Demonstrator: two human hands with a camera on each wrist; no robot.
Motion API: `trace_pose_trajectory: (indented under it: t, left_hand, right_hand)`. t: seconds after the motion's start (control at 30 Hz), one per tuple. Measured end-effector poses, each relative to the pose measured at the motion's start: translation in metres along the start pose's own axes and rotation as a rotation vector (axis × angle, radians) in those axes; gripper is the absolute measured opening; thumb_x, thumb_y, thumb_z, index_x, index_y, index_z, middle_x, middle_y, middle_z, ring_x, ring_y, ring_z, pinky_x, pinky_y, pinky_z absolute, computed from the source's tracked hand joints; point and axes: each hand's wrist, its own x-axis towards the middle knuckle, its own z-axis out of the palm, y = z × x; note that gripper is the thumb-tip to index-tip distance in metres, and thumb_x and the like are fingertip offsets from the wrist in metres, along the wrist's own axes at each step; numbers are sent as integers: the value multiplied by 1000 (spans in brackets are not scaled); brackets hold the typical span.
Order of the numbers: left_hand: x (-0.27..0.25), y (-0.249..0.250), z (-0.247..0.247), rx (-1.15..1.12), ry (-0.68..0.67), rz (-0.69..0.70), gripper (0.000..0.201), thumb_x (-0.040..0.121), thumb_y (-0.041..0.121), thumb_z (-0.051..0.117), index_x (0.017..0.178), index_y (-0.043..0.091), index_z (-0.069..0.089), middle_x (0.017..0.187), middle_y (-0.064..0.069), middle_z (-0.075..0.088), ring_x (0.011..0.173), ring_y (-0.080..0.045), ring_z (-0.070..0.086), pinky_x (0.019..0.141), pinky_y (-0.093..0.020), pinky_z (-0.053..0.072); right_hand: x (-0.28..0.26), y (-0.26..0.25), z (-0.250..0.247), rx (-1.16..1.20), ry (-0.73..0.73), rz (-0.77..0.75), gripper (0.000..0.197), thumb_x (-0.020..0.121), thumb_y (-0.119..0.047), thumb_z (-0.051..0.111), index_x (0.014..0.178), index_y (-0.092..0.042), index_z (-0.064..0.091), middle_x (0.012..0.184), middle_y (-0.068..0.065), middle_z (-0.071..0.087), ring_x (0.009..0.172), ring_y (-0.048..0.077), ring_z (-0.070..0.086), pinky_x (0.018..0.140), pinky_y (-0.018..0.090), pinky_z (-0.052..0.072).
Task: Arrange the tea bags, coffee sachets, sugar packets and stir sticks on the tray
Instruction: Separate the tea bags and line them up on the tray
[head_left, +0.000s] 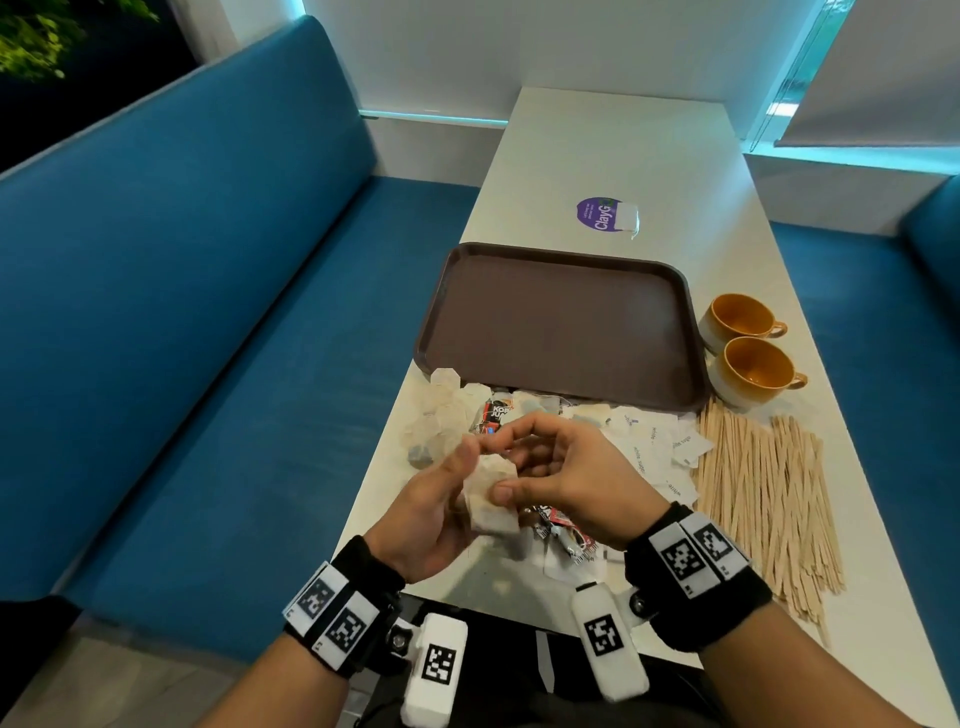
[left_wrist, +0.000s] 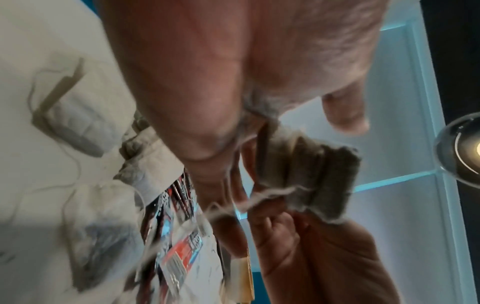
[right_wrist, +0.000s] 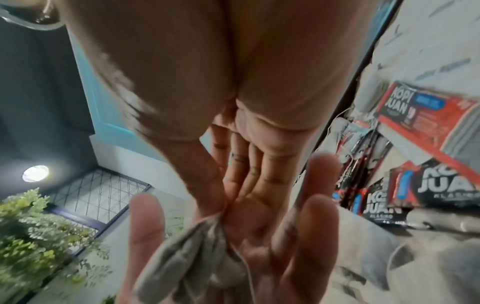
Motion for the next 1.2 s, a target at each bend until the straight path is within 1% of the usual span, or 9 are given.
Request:
trace_pose_trajectory:
  t: [0.1, 0.2, 0.3, 0.4, 0.5, 0.7, 0.87, 1.0, 1.2]
  left_hand:
    - [-3, -3, 2, 52, -107, -51, 62, 92, 16, 64, 150, 11, 43, 140, -19, 56, 114, -43, 61, 106, -66, 38]
    - [-5, -6, 0, 12, 13, -32, 47, 82, -5, 57, 129, -6, 57, 120, -25, 62, 96, -33, 68, 89, -48, 58]
    - [-10, -4, -8, -14, 151, -32, 45, 80, -16, 46, 122, -7, 62, 107, -24, 70, 84, -31, 71, 72, -35, 60]
    - [-23, 3, -25, -80, 317, -8, 36, 89, -11, 40, 119, -9, 62, 84, -18, 66, 65, -23, 62, 55, -30, 54]
    - [-38, 6, -45, -101, 412, 39, 25, 90, 9, 54, 107, -5, 66, 75, -12, 54, 60, -19, 50, 49, -25, 44]
    - [-44, -14, -69, -142, 448, 106, 21, 99, 25, 52, 86, 9, 53, 70, -6, 36, 56, -17, 38, 43, -23, 27]
    - [-36, -17, -78, -108, 365, 217, 19, 86, 13, 67, 92, 13, 49, 72, -7, 34, 56, -17, 36, 45, -24, 28]
    - [-33, -17, -85, -156, 342, 249, 23, 80, 0, 58, 100, 11, 52, 75, -8, 33, 59, -16, 34, 45, -24, 29]
    - [-31, -18, -90, -206, 221, 202, 39, 71, -2, 64, 107, 8, 53, 86, -10, 45, 68, -19, 45, 44, -23, 36]
  right_hand:
    - [2, 0, 7, -180, 47, -10, 31, 75, 6, 84, 100, -5, 71, 90, 23, 72, 74, 16, 67, 68, 27, 57]
    - [6, 7, 15, -375, 123, -44, 25, 74, -5, 86, 92, -16, 73, 87, 9, 75, 64, 10, 58, 65, 31, 54]
    - [10, 10, 14, -387, 223, -60, 24, 74, -13, 89, 89, -20, 72, 87, 1, 76, 61, 11, 61, 64, 26, 54]
    - [11, 13, 1, -458, 291, -51, 12, 82, -17, 85, 85, -21, 73, 83, -2, 74, 58, 0, 58, 61, 16, 47]
    - [7, 21, -7, -676, 221, 3, 9, 83, -19, 81, 81, -23, 74, 78, -10, 71, 62, -4, 59, 61, 11, 42]
    - [5, 43, 8, -1020, -29, 102, 23, 84, -32, 78, 104, -26, 68, 97, -10, 57, 85, 10, 56, 78, 27, 50]
    - [6, 51, 17, -1069, -100, 75, 39, 83, -28, 77, 119, -32, 62, 107, -15, 51, 94, 9, 54, 83, 27, 50]
    - [9, 54, 15, -1068, -81, 74, 37, 83, -9, 70, 114, -29, 65, 84, -16, 50, 80, 8, 51, 69, 23, 43]
    - [10, 63, 11, -1090, -20, 22, 22, 87, -10, 62, 101, -24, 71, 93, -10, 47, 86, 9, 44, 73, 22, 34]
